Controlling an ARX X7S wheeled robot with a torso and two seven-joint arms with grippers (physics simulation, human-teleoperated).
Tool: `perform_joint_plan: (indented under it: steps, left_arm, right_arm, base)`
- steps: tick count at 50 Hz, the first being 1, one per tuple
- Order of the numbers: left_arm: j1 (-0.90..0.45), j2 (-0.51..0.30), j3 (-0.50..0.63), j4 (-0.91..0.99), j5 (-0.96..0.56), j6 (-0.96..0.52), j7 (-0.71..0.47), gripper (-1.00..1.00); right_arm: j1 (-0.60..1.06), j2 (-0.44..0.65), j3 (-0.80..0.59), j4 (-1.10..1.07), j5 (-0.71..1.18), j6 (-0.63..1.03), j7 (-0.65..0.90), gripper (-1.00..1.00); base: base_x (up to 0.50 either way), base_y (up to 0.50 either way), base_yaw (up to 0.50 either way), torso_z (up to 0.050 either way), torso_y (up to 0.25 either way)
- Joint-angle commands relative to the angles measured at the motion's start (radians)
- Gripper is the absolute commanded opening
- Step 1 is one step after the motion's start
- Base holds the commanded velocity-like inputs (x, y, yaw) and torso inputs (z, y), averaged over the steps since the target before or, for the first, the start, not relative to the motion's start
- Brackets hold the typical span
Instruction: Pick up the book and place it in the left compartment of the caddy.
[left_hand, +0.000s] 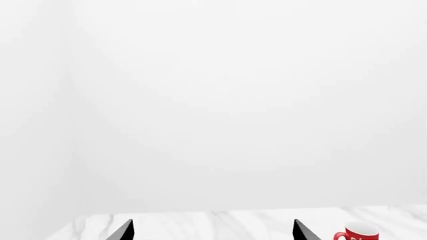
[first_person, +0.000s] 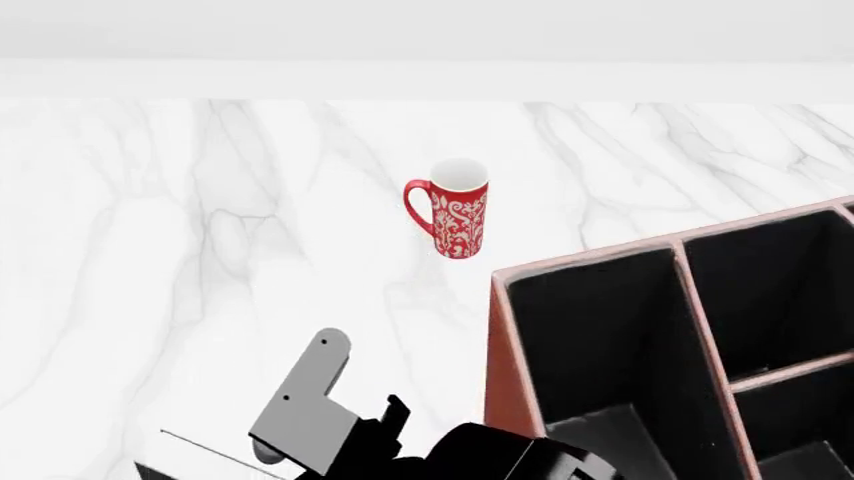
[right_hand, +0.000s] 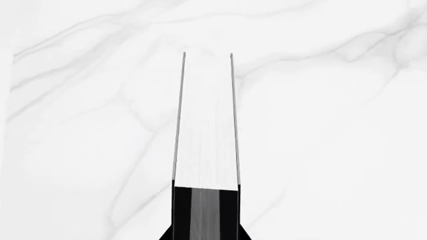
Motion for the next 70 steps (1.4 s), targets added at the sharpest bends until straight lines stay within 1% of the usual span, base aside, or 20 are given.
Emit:
perform_joint_plan:
  steps: [1,2,5,7,15,16,18,25,26,27,32,39,46,51,61,70]
  left_arm:
    - [0.003,-0.003,0.008,-0.004,0.005,0.008,-0.004,1.0]
    - [0.002,-0.003,0.011,-0.005,0.006,0.009,-0.004,1.0]
    - [0.002,-0.005,0.011,-0.004,0.004,0.008,-0.005,1.0]
    - [0.001,-0.006,0.006,-0.005,-0.001,0.007,-0.006,1.0]
    - [0.002,-0.008,0.007,-0.005,-0.005,0.008,-0.009,1.0]
    - [0.003,-0.008,0.009,-0.006,0.0,0.011,-0.009,1.0]
    - [0.002,-0.009,0.007,-0.005,-0.006,0.008,-0.011,1.0]
    - [0.004,-0.011,0.011,-0.005,-0.004,0.012,-0.013,1.0]
    - [0.005,-0.012,0.011,-0.004,-0.005,0.012,-0.013,1.0]
    - [0.004,-0.013,0.011,-0.004,-0.006,0.011,-0.014,1.0]
    - [0.005,-0.014,0.012,-0.004,-0.006,0.014,-0.016,1.0]
    - [0.009,-0.016,0.015,-0.004,-0.005,0.017,-0.018,1.0]
    - [0.013,-0.018,0.018,-0.004,-0.003,0.023,-0.019,1.0]
    - [0.013,-0.019,0.023,-0.006,0.0,0.027,-0.021,1.0]
    - [0.02,-0.022,0.033,-0.003,0.006,0.032,-0.024,1.0]
    - [0.02,-0.025,0.037,-0.007,0.007,0.037,-0.026,1.0]
  right_arm:
    - [0.016,0.03,0.11,-0.121,0.107,0.097,0.08,-1.0]
    - [0.016,0.029,0.139,-0.135,0.145,0.132,0.114,-1.0]
    - [0.018,0.03,0.162,-0.155,0.175,0.163,0.149,-1.0]
    - [0.023,0.035,0.201,-0.198,0.231,0.218,0.208,-1.0]
    - [0.037,0.045,0.313,-0.285,0.401,0.35,0.36,-1.0]
    - [0.04,0.036,0.353,-0.275,0.461,0.407,0.453,-1.0]
    - [0.042,0.04,0.359,-0.294,0.473,0.417,0.474,-1.0]
    - [0.044,0.04,0.437,-0.318,0.585,0.478,0.629,-1.0]
    - [0.045,0.039,0.466,-0.323,0.632,0.495,0.684,-1.0]
    - [0.05,0.039,0.474,-0.325,0.652,0.504,0.703,-1.0]
    - [0.061,0.046,0.544,-0.337,0.818,0.541,0.898,-1.0]
    - [0.082,0.075,0.586,-0.397,1.015,0.539,1.08,-1.0]
    - [0.108,0.111,0.591,-0.436,1.135,0.516,1.2,-1.0]
    - [0.125,0.146,0.586,-0.494,1.256,0.478,1.305,-1.0]
    - [0.195,0.216,0.57,-0.559,1.424,0.415,1.445,-1.0]
    - [0.237,0.244,0.563,-0.593,1.499,0.36,1.517,-1.0]
  base:
    - [0.0,0.0,0.0,0.0,0.0]
    - [0.0,0.0,0.0,0.0,0.01]
    - [0.0,0.0,0.0,0.0,0.0]
    - [0.0,0.0,0.0,0.0,0.0]
    - [0.0,0.0,0.0,0.0,0.001]
    - [0.0,0.0,0.0,0.0,0.0]
    - [0.0,0.0,0.0,0.0,0.0]
    - [0.0,0.0,0.0,0.0,0.0]
    - [0.0,0.0,0.0,0.0,0.01]
    - [0.0,0.0,0.0,0.0,0.0]
    - [0.0,0.0,0.0,0.0,0.0]
    - [0.0,0.0,0.0,0.0,0.001]
    - [0.0,0.0,0.0,0.0,0.001]
    - [0.0,0.0,0.0,0.0,0.0]
    - [0.0,0.0,0.0,0.0,0.001]
    - [0.0,0.0,0.0,0.0,0.001]
